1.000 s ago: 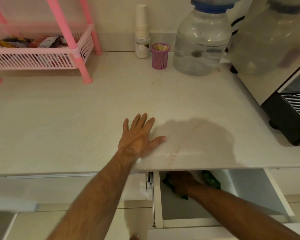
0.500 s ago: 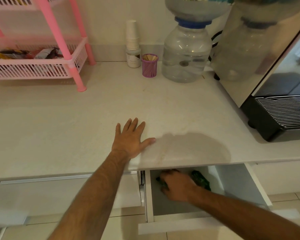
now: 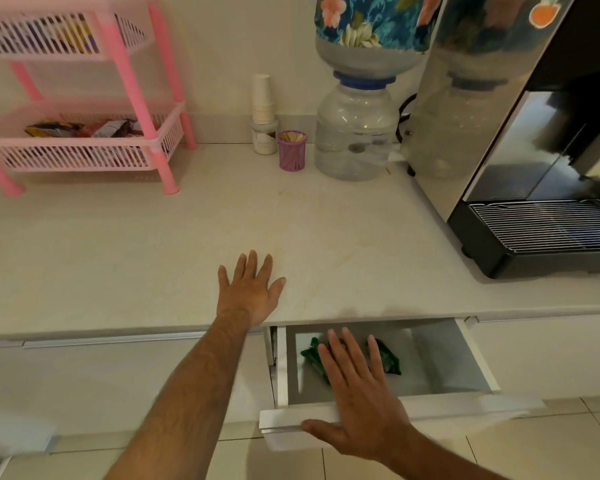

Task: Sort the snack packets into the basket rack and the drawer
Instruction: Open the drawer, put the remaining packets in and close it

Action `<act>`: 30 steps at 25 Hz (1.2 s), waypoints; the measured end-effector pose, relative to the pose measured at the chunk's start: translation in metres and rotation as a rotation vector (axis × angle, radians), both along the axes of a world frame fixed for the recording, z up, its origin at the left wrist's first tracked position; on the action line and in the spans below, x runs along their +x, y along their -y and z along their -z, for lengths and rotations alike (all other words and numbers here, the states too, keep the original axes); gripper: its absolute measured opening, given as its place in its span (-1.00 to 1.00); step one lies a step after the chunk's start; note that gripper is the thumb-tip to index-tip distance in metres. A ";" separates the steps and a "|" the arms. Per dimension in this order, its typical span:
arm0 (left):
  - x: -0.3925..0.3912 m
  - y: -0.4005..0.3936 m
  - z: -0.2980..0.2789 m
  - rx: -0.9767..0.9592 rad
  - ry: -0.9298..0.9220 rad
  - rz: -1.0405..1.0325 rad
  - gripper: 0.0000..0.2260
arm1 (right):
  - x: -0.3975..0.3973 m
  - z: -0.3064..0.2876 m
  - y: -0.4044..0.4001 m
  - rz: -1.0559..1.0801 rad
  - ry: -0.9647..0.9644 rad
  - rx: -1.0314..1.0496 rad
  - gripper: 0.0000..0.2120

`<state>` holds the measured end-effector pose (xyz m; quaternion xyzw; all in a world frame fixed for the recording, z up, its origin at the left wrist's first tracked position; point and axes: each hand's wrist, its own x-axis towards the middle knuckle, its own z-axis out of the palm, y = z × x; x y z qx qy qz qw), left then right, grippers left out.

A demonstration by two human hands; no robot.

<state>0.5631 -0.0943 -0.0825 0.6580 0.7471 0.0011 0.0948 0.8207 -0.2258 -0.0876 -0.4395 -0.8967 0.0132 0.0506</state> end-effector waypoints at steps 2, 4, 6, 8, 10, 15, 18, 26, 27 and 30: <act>0.000 0.003 0.000 -0.007 -0.003 -0.002 -0.36 | -0.003 -0.001 -0.006 -0.006 -0.008 -0.009 0.07; 0.001 0.004 -0.001 -0.011 0.006 -0.005 -0.36 | -0.006 -0.001 -0.014 0.010 0.015 -0.016 0.10; 0.001 0.004 -0.002 -0.007 0.011 -0.003 -0.36 | -0.008 -0.001 -0.025 0.037 0.035 -0.019 0.13; 0.001 0.004 -0.001 -0.002 0.008 -0.003 -0.36 | -0.011 -0.001 -0.039 0.052 0.055 -0.017 0.15; 0.000 0.004 -0.001 -0.010 0.004 -0.005 -0.36 | -0.014 -0.001 -0.053 0.056 0.085 -0.030 0.15; 0.001 0.005 0.001 -0.002 -0.003 -0.008 -0.36 | -0.018 0.005 -0.074 0.073 0.104 0.015 -0.04; 0.001 0.004 0.002 0.001 -0.005 -0.006 -0.36 | -0.022 0.009 -0.083 0.079 0.034 0.144 -0.21; 0.003 0.006 -0.001 0.017 0.007 -0.011 -0.36 | -0.035 0.002 -0.102 0.120 -0.066 0.313 -0.41; 0.003 0.006 -0.002 0.015 0.006 -0.011 -0.36 | -0.036 0.001 -0.104 0.125 -0.066 0.326 -0.42; 0.003 0.007 -0.003 0.013 -0.003 -0.010 -0.36 | -0.039 -0.001 -0.106 0.134 -0.059 0.351 -0.45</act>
